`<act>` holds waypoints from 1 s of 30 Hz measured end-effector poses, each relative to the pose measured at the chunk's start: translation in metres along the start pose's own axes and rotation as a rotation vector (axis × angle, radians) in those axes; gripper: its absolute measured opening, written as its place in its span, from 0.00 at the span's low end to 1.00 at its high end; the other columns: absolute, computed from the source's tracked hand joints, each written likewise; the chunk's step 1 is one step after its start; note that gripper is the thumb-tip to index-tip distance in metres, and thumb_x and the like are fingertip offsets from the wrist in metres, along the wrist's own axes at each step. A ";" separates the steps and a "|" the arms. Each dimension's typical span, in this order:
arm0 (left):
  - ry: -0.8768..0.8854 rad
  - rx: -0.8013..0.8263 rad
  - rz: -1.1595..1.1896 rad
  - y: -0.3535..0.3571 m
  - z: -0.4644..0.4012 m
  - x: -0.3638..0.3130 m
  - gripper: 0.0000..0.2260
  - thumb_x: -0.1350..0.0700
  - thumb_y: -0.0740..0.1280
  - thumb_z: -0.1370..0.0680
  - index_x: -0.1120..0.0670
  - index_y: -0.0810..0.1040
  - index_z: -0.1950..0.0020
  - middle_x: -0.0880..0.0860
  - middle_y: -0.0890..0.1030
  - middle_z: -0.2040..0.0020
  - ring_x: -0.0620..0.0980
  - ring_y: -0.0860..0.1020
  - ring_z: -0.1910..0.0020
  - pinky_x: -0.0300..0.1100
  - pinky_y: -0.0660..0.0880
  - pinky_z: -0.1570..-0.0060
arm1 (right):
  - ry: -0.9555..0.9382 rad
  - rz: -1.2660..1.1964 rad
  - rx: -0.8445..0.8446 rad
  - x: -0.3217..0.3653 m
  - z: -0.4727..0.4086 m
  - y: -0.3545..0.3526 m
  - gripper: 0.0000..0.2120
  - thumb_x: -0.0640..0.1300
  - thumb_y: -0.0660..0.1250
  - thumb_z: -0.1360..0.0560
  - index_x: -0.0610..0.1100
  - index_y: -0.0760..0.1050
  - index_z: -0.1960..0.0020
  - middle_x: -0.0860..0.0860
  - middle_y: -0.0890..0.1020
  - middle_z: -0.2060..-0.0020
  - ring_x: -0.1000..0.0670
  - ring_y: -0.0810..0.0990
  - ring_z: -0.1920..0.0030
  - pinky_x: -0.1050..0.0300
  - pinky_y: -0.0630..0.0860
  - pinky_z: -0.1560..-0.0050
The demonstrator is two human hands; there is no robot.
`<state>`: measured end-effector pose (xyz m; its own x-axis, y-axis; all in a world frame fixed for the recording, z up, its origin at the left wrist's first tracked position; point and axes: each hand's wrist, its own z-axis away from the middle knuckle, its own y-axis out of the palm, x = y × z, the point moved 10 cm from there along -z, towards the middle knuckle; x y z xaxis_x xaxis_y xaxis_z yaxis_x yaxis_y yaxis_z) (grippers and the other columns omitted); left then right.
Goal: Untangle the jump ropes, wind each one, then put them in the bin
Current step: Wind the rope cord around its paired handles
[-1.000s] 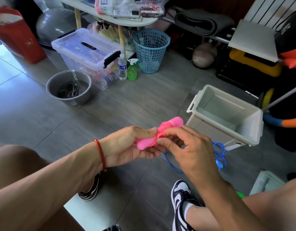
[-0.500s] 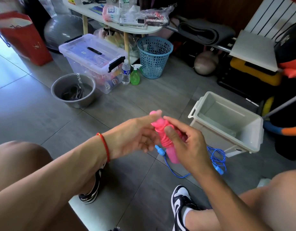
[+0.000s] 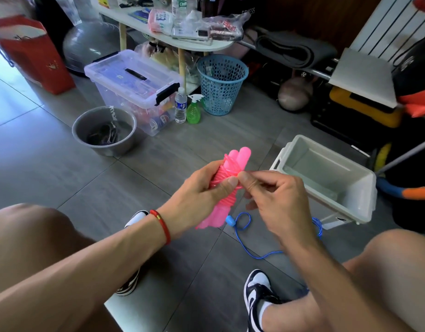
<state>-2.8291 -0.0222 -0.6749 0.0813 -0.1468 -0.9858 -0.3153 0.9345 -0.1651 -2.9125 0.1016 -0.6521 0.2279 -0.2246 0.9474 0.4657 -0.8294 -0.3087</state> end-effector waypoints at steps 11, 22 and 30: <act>-0.083 -0.050 0.185 -0.007 -0.015 -0.020 0.17 0.64 0.64 0.18 0.54 0.75 0.29 0.49 0.81 0.38 0.45 0.79 0.41 0.49 0.73 0.35 | -0.392 0.111 0.125 0.050 -0.023 0.001 0.04 0.37 0.75 0.25 0.42 0.81 0.51 0.49 0.79 0.55 0.50 0.85 0.60 0.58 0.84 0.60; -0.011 -0.073 -0.144 -0.012 -0.018 -0.024 0.13 0.53 0.63 0.22 0.47 0.66 0.39 0.60 0.81 0.51 0.65 0.76 0.54 0.67 0.75 0.48 | -0.135 -0.090 0.128 0.014 -0.038 0.008 0.07 0.35 0.78 0.29 0.43 0.82 0.56 0.48 0.85 0.63 0.46 0.85 0.64 0.48 0.84 0.58; 0.060 -0.102 -0.344 -0.015 -0.021 -0.027 0.09 0.60 0.63 0.19 0.47 0.66 0.44 0.48 0.80 0.59 0.57 0.75 0.60 0.55 0.77 0.53 | -0.464 0.233 -0.010 0.034 -0.023 0.010 0.08 0.39 0.76 0.25 0.44 0.85 0.47 0.51 0.83 0.57 0.53 0.82 0.60 0.53 0.80 0.57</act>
<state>-2.8470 -0.0387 -0.6460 0.1445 -0.4684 -0.8716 -0.3722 0.7905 -0.4865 -2.9196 0.0738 -0.6206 0.6811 -0.1555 0.7155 0.3496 -0.7896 -0.5044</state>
